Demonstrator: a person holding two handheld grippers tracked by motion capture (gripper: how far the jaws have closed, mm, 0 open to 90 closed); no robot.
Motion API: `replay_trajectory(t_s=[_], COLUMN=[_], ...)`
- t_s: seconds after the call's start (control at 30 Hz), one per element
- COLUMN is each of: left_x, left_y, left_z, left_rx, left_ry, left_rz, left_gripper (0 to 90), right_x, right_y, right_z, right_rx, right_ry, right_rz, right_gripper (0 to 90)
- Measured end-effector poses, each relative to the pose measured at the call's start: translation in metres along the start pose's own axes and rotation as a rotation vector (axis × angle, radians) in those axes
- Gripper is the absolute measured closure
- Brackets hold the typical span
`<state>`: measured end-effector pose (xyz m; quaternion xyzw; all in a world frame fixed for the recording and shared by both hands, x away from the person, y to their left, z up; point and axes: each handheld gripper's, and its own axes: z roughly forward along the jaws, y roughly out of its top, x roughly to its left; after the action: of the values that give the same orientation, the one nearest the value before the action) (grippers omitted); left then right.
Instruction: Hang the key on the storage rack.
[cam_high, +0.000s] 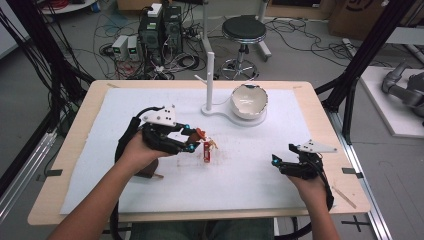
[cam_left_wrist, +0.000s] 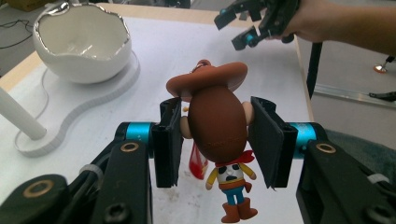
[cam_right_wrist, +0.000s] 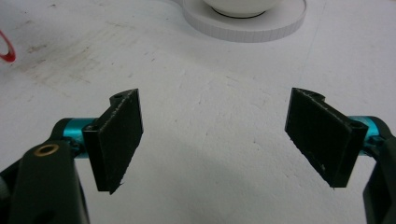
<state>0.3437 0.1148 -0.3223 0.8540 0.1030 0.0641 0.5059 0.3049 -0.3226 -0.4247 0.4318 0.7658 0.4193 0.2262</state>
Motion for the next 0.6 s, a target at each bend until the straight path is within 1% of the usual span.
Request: replay_trajectory(t_s=[0.03, 0.07, 0.1, 0.13, 0.2, 0.27, 0.3, 0.4, 0.5, 0.53, 0.57, 0.6], left_x=[0.002, 0.005, 0.010, 0.010, 0.017, 0.020, 0.026, 0.035, 0.045, 0.045, 0.049, 0.056], left_y=[0.003, 0.006, 0.012, 0.012, 0.020, 0.023, 0.028, 0.037, 0.044, 0.044, 0.047, 0.051], left_z=[0.001, 0.001, 0.001, 0.001, 0.002, 0.001, 0.002, 0.002, 0.001, 0.001, 0.001, 0.001], left_rx=[-0.007, -0.004, 0.005, 0.005, 0.006, 0.011, 0.003, 0.007, -0.003, -0.003, -0.001, -0.008], left_ry=[-0.001, -0.001, 0.005, 0.005, 0.014, 0.016, 0.019, 0.026, 0.030, 0.030, 0.035, 0.041], left_rz=[-0.003, 0.000, 0.009, 0.009, 0.018, 0.024, 0.022, 0.025, 0.019, 0.019, 0.018, 0.009], left_gripper=[55.6, 55.6, 55.6, 55.6, 55.6, 55.6, 55.6, 55.6, 55.6, 55.6, 55.6, 55.6], right_x=[0.000, 0.000, 0.000, 0.001, 0.001, 0.002, 0.003, 0.004, 0.005, 0.005, 0.006, 0.006], right_y=[0.000, 0.000, 0.000, 0.000, 0.000, 0.000, 0.000, 0.001, 0.001, 0.001, 0.001, 0.001], right_z=[0.000, 0.000, 0.001, 0.001, 0.002, 0.002, 0.003, 0.005, 0.006, 0.006, 0.007, 0.007], right_rx=[0.000, 0.000, 0.004, 0.006, 0.008, 0.010, 0.009, 0.011, 0.015, 0.015, 0.016, 0.017], right_ry=[0.004, 0.004, 0.005, 0.004, 0.006, 0.009, 0.016, 0.018, 0.022, 0.022, 0.021, 0.022], right_rz=[0.004, 0.004, 0.004, 0.004, 0.001, 0.002, 0.001, -0.003, -0.005, -0.005, -0.006, -0.010], right_gripper=[19.3, 19.3, 19.3, 19.3, 19.3, 19.3, 19.3, 19.3, 19.3, 19.3, 19.3, 19.3])
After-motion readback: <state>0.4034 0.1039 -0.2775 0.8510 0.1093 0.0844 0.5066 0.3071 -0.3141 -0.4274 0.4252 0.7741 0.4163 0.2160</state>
